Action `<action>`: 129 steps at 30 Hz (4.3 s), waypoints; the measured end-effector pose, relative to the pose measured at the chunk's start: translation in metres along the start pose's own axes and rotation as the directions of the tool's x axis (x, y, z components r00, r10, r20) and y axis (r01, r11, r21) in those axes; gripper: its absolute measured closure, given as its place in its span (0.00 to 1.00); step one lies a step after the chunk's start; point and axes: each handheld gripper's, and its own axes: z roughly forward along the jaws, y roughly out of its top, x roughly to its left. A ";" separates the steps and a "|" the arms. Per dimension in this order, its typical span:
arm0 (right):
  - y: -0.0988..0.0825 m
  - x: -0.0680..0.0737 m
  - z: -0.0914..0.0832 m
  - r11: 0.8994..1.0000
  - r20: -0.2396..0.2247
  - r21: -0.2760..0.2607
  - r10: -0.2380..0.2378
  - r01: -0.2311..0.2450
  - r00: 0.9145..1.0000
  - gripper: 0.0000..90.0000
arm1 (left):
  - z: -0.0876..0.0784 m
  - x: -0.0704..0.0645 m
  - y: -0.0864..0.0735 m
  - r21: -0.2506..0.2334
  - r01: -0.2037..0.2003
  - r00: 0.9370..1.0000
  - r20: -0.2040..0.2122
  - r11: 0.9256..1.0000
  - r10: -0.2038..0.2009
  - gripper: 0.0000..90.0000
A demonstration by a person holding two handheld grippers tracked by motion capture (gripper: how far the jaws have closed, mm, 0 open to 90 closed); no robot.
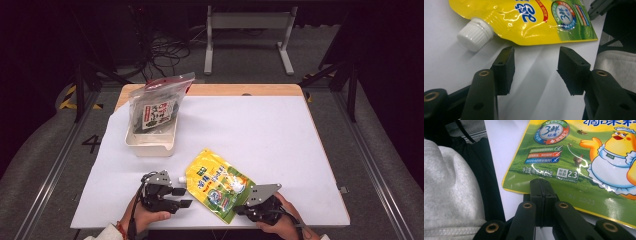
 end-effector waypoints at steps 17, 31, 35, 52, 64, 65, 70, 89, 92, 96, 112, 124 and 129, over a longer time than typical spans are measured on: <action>0.004 0.002 0.004 1.000 0.009 0.004 -0.030 0.030 1.000 1.00 | 0.024 0.011 0.020 -0.055 0.182 0.975 0.137 0.982 -0.174 0.30; 0.003 0.001 0.005 1.000 0.003 -0.004 -0.026 0.026 1.000 1.00 | 0.047 0.013 0.045 -0.109 0.112 0.992 0.076 0.988 -0.104 0.77; 0.002 0.002 0.005 1.000 0.009 -0.007 -0.026 0.026 1.000 1.00 | 0.046 0.007 0.048 -0.123 0.042 0.998 0.051 0.991 -0.036 0.95; -0.006 -0.014 -0.029 0.992 0.054 -0.119 0.038 -0.032 0.998 0.79 | 0.001 -0.020 0.062 -0.242 -0.209 0.978 -0.054 0.947 0.202 1.00; -0.010 -0.027 -0.044 0.985 0.153 -0.160 0.089 -0.065 0.984 0.67 | -0.025 -0.023 0.066 -0.286 -0.292 0.956 -0.100 0.913 0.275 1.00; -0.010 -0.029 -0.045 0.984 0.159 -0.165 0.095 -0.068 0.983 0.66 | -0.025 -0.022 0.066 -0.289 -0.292 0.956 -0.101 0.912 0.274 1.00; -0.011 -0.032 -0.046 0.982 0.178 -0.170 0.112 -0.081 0.978 0.64 | -0.031 -0.023 0.067 -0.305 -0.311 0.950 -0.107 0.900 0.292 1.00; -0.014 -0.036 -0.042 0.981 0.202 -0.163 0.139 -0.107 0.970 0.56 | -0.073 -0.018 0.069 -0.304 -0.408 0.911 -0.205 0.861 0.359 1.00; -0.016 -0.036 -0.042 0.980 0.208 -0.162 0.149 -0.116 0.967 0.50 | -0.082 -0.017 0.069 -0.308 -0.413 0.907 -0.221 0.857 0.357 1.00; -0.017 -0.034 -0.043 0.978 0.224 -0.172 0.155 -0.118 0.962 0.46 | -0.098 -0.017 0.071 -0.325 -0.424 0.900 -0.255 0.845 0.353 1.00; -0.017 -0.032 -0.032 0.980 0.235 -0.140 0.169 -0.138 0.957 0.35 | -0.169 0.005 0.077 -0.338 -0.467 0.862 -0.379 0.817 0.336 1.00; -0.019 -0.033 -0.027 0.983 0.217 -0.115 0.168 -0.146 0.962 0.34 | -0.192 0.058 0.073 -0.347 -0.425 0.873 -0.402 0.836 0.277 1.00; -0.019 -0.033 -0.025 0.983 0.213 -0.109 0.168 -0.148 0.962 0.34 | -0.194 0.070 0.071 -0.342 -0.416 0.876 -0.399 0.842 0.271 1.00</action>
